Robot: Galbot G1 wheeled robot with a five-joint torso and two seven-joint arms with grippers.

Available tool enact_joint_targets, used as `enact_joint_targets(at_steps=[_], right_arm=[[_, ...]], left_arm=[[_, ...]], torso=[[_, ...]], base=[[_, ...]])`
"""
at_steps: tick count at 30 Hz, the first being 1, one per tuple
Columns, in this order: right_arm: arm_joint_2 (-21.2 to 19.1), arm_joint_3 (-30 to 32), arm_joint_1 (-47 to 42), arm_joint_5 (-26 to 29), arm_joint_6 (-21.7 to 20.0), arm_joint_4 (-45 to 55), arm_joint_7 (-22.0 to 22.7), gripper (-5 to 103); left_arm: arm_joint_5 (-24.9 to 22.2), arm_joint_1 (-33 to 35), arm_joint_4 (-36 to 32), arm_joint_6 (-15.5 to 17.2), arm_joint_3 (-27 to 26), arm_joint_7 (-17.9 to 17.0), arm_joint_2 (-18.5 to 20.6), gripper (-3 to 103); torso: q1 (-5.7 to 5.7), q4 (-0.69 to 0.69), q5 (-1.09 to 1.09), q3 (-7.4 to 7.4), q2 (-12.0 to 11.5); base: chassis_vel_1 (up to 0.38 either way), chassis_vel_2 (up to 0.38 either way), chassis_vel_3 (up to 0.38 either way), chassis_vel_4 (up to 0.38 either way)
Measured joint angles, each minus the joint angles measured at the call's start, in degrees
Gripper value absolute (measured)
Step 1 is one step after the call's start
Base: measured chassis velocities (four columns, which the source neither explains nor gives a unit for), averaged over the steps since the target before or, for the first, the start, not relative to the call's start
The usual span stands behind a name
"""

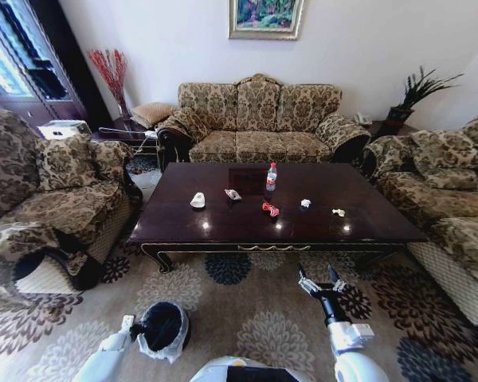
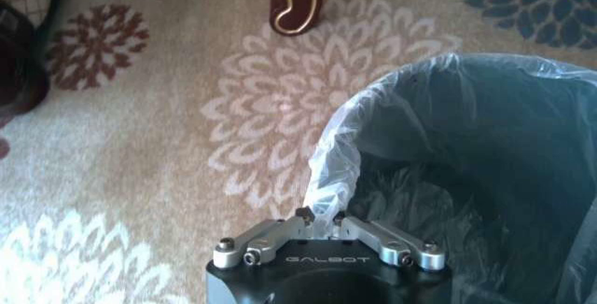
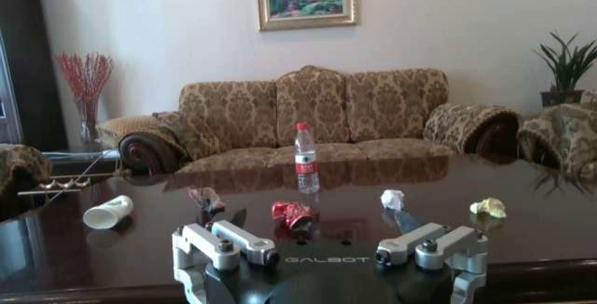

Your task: Move to the front of the table and place the trash on the table into the trash bin.

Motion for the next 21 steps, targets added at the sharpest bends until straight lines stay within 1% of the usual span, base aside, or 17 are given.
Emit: enact_joint_targets(at_steps=[1,3,5,6,7,8,9,10,11,12,13,14,16,18,19,20,21], right_arm=[[0.0,0.0,0.0,0.0,0.0,0.0,0.0,100],[0.0,0.0,0.0,0.3,0.1,0.0,0.0,100],[0.0,0.0,0.1,0.4,0.1,0.0,0.0,100],[0.0,0.0,0.4,0.5,0.1,0.0,0.0,100],[-0.1,-0.2,0.8,0.7,0.1,-0.1,0.0,100],[-0.1,-0.3,1.0,0.7,0.1,-0.2,0.0,100],[-0.1,-0.4,1.2,0.8,0.1,-0.2,0.0,100],[-0.1,-0.4,1.2,0.8,0.1,-0.2,0.0,100],[-0.1,-0.6,1.5,0.9,0.1,-0.3,-0.1,100],[-0.1,-0.8,1.6,1.1,0.2,-0.3,-0.2,100],[-0.1,-0.9,1.8,1.2,0.2,-0.3,-0.3,100],[-0.1,-0.9,1.8,1.2,0.2,-0.3,-0.3,100],[-0.1,-1.1,2.2,1.7,0.4,-0.4,-0.6,100],[-0.2,-1.3,2.7,2.1,0.6,-0.6,-0.8,100],[-0.2,-1.3,2.7,2.1,0.6,-0.6,-0.8,100],[-0.3,-1.4,3.3,2.6,0.7,-0.7,-0.9,100],[-0.5,-1.4,3.8,3.1,0.7,-0.8,-1.0,100]], left_arm=[[0.0,0.0,0.0,0.0,0.0,0.0,0.0,3],[-1.5,2.3,-3.3,1.8,-1.5,-1.4,0.2,3],[-2.1,3.0,-4.4,2.1,-1.8,-1.7,0.4,3],[-3.5,4.7,-6.8,2.8,-2.5,-2.3,0.9,3],[-6.3,8.3,-11.3,4.1,-3.7,-3.5,2.1,3],[-7.9,10.2,-13.9,4.6,-4.4,-4.0,2.7,3],[-9.0,11.5,-15.7,5.0,-4.9,-4.3,3.1,3],[-9.0,11.5,-15.7,5.0,-4.9,-4.3,3.1,3],[-11.2,14.4,-20.6,6.0,-6.0,-5.3,3.7,3],[-12.9,17.1,-25.3,7.0,-7.4,-6.1,4.1,3],[-13.7,18.8,-28.3,7.5,-8.5,-6.5,4.2,3],[-13.7,18.8,-28.3,7.5,-8.5,-6.5,4.2,3],[-15.5,23.5,-37.0,8.7,-12.3,-8.4,3.9,3],[-16.7,26.8,-42.5,9.3,-15.3,-9.7,3.2,3],[-16.7,26.8,-42.5,9.3,-15.3,-9.7,3.2,3],[-17.6,30.1,-47.7,9.9,-18.4,-11.0,2.2,3],[-17.9,31.9,-50.7,10.1,-20.5,-11.7,1.4,3]], torso=[[0.00,0.00,0.00,0.00,0.0],[0.00,-0.01,-0.04,0.00,0.0],[0.00,0.00,-0.04,0.01,0.0],[0.00,0.01,-0.02,0.00,0.0],[0.00,0.02,0.05,0.00,0.0],[0.00,0.07,0.09,0.01,0.0],[0.00,0.07,0.10,0.00,0.0],[0.00,0.07,0.10,0.00,0.0],[0.00,0.06,0.02,0.00,0.0],[0.00,0.04,0.00,0.00,0.0],[0.00,0.00,0.00,0.00,0.0],[0.00,0.00,0.00,0.00,0.0],[0.00,-0.04,0.05,0.00,0.0],[0.00,0.00,0.05,0.00,0.0],[0.00,0.00,0.05,0.00,0.0],[0.00,0.02,0.01,0.00,0.0],[0.00,0.01,0.02,0.00,0.0]], base=[[0.000,0.000,0.000,0.000],[0.000,0.000,0.000,0.000],[0.000,0.000,0.000,0.000],[0.000,0.000,0.000,0.000],[0.000,0.000,0.000,0.000],[0.000,0.000,0.000,0.000],[0.000,0.000,0.000,0.000],[0.000,0.000,0.000,0.000],[0.000,0.000,0.000,0.000],[0.000,0.000,0.000,0.000],[0.000,0.000,0.000,0.000],[0.000,0.000,0.000,0.000],[0.000,0.000,0.000,0.000],[0.000,0.000,0.000,0.000],[0.000,0.000,0.000,0.000],[0.000,0.000,0.000,0.000],[0.000,0.000,0.000,0.000]])
